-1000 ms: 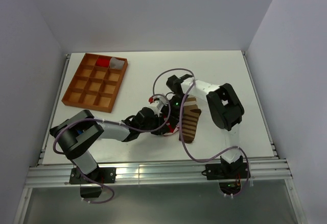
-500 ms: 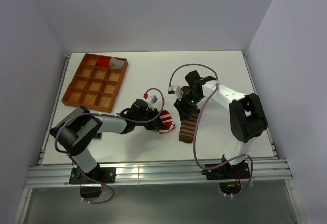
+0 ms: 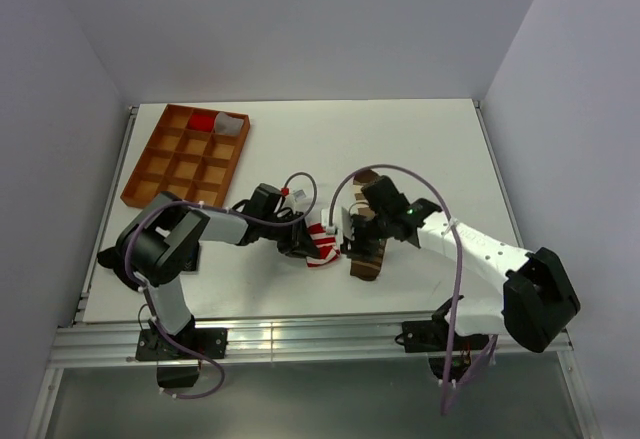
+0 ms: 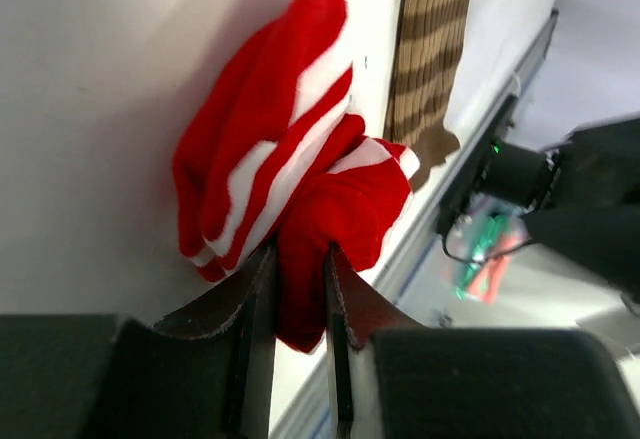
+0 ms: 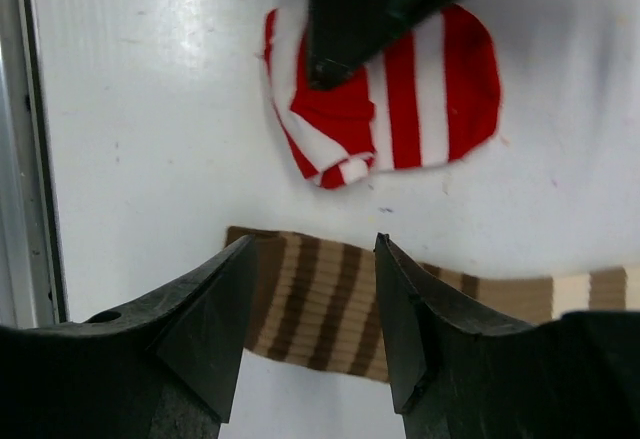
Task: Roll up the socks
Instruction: Roll the sock at the center of the board.
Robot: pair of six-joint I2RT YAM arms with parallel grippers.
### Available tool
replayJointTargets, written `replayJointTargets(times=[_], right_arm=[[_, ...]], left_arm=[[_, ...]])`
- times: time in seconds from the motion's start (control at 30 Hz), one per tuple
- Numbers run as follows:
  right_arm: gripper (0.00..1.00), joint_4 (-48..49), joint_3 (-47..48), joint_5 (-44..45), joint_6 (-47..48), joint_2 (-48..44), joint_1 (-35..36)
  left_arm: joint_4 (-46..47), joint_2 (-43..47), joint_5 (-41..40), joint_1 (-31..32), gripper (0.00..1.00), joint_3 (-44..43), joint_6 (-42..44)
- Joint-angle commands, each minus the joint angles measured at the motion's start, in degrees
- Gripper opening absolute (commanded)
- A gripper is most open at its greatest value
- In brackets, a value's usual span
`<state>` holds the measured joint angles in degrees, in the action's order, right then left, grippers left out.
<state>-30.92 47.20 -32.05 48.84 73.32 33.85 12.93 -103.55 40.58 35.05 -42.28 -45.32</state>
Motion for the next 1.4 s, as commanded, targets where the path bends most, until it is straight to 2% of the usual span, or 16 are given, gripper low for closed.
replayJointTargets(times=[0.0, 0.1, 0.4, 0.7, 0.93, 1.0, 1.03, 1.17, 1.3, 1.37], right_arm=[[0.58, 8.05, -4.21, 7.32, 3.1, -2.47, 5.69], [0.58, 12.01, -6.5, 11.82, 3.37, -2.31, 10.35], [0.58, 20.72, -10.73, 20.09, 3.37, 0.15, 19.76], [0.57, 21.08, -9.85, 23.44, 3.54, 4.11, 24.42], [0.57, 19.76, -7.83, 24.05, 2.49, 7.45, 24.95], [0.54, 20.1, -7.83, 24.49, 1.79, 7.98, 24.95], [0.46, 20.11, -7.65, 24.93, 1.18, 8.15, 24.95], [0.31, 20.46, -7.56, 25.46, -0.5, 9.21, 24.78], [0.2, 17.74, -5.99, 22.74, -1.64, 9.74, 23.55], [0.18, 14.77, -4.84, 19.77, -1.82, 9.91, 22.59]], left_arm=[[-11.96, -3.94, 0.91, 0.28, 0.0, 0.45, 1.29], [-15.03, -4.73, 0.29, 0.28, 0.0, -0.61, 1.99], [-14.25, -5.44, 1.17, 0.28, 0.0, -0.61, 1.2], [-14.51, -5.61, 1.52, 0.28, 0.01, -1.13, 1.2], [-13.81, -6.49, 2.14, 0.28, 0.0, -1.4, 0.67], [-13.37, -6.67, 2.05, 0.28, 0.0, -1.4, 0.06], [-13.37, -6.67, 2.31, 0.28, 0.0, -1.4, -0.12], [-10.3, -6.41, 2.58, 0.28, 0.01, -1.14, -3.09], [-8.27, -4.65, 0.3, 0.29, 0.09, -0.52, -6.61], [-7.57, -3.42, -1.45, 0.28, 0.16, 0.09, -8.72]])
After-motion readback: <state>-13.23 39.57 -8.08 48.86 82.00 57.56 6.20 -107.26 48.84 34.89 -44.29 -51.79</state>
